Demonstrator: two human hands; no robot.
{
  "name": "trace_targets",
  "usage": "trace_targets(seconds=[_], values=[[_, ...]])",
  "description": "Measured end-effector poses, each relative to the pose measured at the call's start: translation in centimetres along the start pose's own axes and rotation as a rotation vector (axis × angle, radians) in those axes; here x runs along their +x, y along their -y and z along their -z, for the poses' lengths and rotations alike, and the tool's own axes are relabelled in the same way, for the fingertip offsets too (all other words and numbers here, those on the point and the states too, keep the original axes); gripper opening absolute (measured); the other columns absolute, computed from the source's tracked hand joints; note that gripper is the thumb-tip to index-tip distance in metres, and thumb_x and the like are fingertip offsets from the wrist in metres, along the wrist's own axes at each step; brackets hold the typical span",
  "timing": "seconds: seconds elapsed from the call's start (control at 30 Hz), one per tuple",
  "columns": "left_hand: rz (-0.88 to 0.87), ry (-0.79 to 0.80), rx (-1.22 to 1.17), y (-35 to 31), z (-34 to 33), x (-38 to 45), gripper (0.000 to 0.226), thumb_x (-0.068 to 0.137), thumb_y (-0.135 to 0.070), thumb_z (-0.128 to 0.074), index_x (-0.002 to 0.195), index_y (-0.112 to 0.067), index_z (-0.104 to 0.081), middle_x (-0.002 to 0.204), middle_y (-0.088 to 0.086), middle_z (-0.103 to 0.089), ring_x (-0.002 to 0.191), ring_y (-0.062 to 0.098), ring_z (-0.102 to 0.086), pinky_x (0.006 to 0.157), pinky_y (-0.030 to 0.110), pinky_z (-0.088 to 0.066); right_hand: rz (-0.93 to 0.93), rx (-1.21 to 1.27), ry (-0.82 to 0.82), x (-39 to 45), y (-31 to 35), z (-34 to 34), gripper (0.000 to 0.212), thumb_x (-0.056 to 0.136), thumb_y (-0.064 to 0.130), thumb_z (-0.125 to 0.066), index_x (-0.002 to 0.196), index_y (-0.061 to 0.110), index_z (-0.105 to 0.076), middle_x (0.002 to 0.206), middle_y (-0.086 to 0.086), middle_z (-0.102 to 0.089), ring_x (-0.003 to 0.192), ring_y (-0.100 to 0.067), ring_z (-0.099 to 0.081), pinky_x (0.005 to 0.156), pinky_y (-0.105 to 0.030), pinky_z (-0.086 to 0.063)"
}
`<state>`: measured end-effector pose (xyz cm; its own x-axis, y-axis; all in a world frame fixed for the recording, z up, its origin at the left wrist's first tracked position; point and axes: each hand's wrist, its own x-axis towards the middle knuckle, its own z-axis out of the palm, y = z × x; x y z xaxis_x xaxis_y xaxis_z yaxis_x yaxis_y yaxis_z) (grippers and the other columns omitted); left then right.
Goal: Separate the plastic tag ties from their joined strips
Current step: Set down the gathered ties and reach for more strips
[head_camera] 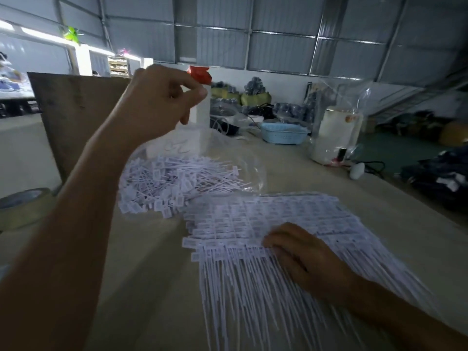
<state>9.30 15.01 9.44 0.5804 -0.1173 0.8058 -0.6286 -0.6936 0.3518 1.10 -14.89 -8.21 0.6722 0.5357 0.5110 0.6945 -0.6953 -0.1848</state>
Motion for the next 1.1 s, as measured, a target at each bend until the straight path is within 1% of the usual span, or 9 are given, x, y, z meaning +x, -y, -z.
trace_targets(seconds=[0.17, 0.33, 0.5, 0.63, 0.7, 0.8, 0.87, 0.97, 1.1], values=[[-0.107, 0.244, -0.033, -5.2, -3.9, -2.6, 0.017, 0.097, -0.033, -0.059, 0.104, -0.026, -0.072, 0.061, -0.019, -0.064, 0.051, -0.007, -0.060, 0.051, 0.003, -0.044, -0.055, -0.051, 0.109, -2.3, -2.9, 3.2, 0.027, 0.099, 0.017, -0.056, 0.122, 0.010, -0.068, 0.125, -0.006, -0.063, 0.115, -0.023, -0.059, 0.099, -0.031, -0.046], [-0.154, 0.561, 0.192, -4.0, -10.7, -10.9, 0.034, 0.101, -0.045, -0.045, 0.096, -0.025, -0.071, 0.087, -0.009, -0.068, 0.075, 0.009, -0.062, 0.076, 0.036, -0.055, -0.160, -0.191, 0.080, -4.3, -7.0, 5.2, 0.033, 0.095, 0.004, -0.062, 0.128, 0.003, -0.064, 0.135, -0.014, -0.059, 0.126, -0.032, -0.056, 0.107, -0.038, -0.042], [-0.175, 0.645, 0.251, -1.6, -12.6, -15.3, 0.060, 0.093, -0.070, -0.032, 0.124, -0.031, -0.066, 0.128, -0.010, -0.059, 0.117, 0.015, -0.055, 0.095, 0.037, -0.048, -0.331, -0.127, 0.127, -5.9, -9.2, 4.5, 0.039, 0.099, 0.018, -0.058, 0.137, 0.009, -0.057, 0.144, -0.008, -0.053, 0.136, -0.023, -0.046, 0.109, -0.006, -0.020], [-0.041, 0.675, 0.152, -1.3, -13.6, -15.8, 0.067, 0.088, -0.071, -0.031, 0.139, -0.035, -0.054, 0.150, -0.007, -0.044, 0.139, 0.014, -0.037, 0.113, 0.039, -0.033, -0.338, -0.092, 0.109, -5.6, -9.5, 3.9, 0.030, 0.098, 0.015, -0.062, 0.127, 0.007, -0.065, 0.132, -0.010, -0.062, 0.126, -0.027, -0.054, 0.103, -0.004, -0.022], [0.095, 0.581, -0.043, -1.2, -13.8, -15.0, 0.062, 0.089, -0.063, -0.034, 0.136, -0.030, -0.058, 0.148, -0.005, -0.046, 0.140, 0.012, -0.037, 0.115, 0.033, -0.030, -0.307, -0.106, 0.052, -5.1, -9.4, 4.2, 0.027, 0.102, 0.016, -0.054, 0.120, 0.002, -0.068, 0.124, -0.015, -0.066, 0.118, -0.033, -0.060, 0.103, -0.009, -0.029], [0.113, 0.573, 0.025, -0.4, -13.6, -12.2, 0.029, 0.100, -0.043, -0.048, 0.120, -0.036, -0.068, 0.133, -0.003, -0.057, 0.125, 0.018, -0.053, 0.106, 0.031, -0.040, -0.184, -0.119, 0.013, -3.0, -9.8, 4.5, 0.059, 0.104, 0.038, -0.033, 0.110, -0.006, -0.071, 0.118, -0.023, -0.067, 0.116, -0.042, -0.060, 0.102, -0.043, -0.042], [0.063, 0.620, 0.282, -0.4, -13.3, -10.3, 0.022, 0.099, -0.038, -0.050, 0.095, -0.049, -0.068, 0.111, -0.004, -0.066, 0.108, 0.022, -0.063, 0.094, 0.037, -0.050, -0.323, 0.011, 0.038, -0.3, -11.1, 5.4, 0.056, 0.101, 0.043, -0.038, 0.118, -0.002, -0.068, 0.126, -0.020, -0.064, 0.121, -0.036, -0.057, 0.104, -0.037, -0.039], [0.083, 0.579, 0.459, -1.0, -14.0, -8.3, 0.026, 0.097, -0.043, -0.043, 0.095, -0.038, -0.069, 0.100, -0.002, -0.069, 0.092, 0.026, -0.067, 0.084, 0.042, -0.055, -0.559, 0.044, 0.012, 3.6, -14.8, 5.4, 0.042, 0.103, 0.037, -0.050, 0.136, 0.012, -0.058, 0.144, -0.010, -0.052, 0.134, -0.024, -0.046, 0.107, -0.023, -0.027], [0.024, 0.603, 0.289, -2.4, -17.4, -7.7, 0.022, 0.099, -0.036, -0.048, 0.103, -0.029, -0.068, 0.114, 0.004, -0.065, 0.109, 0.028, -0.061, 0.091, 0.043, -0.051, -0.684, -0.166, 0.355, 3.5, -16.6, 2.5, 0.059, 0.106, 0.051, -0.029, 0.155, 0.019, -0.030, 0.163, -0.007, -0.026, 0.149, -0.027, -0.024, 0.120, -0.047, -0.022]])
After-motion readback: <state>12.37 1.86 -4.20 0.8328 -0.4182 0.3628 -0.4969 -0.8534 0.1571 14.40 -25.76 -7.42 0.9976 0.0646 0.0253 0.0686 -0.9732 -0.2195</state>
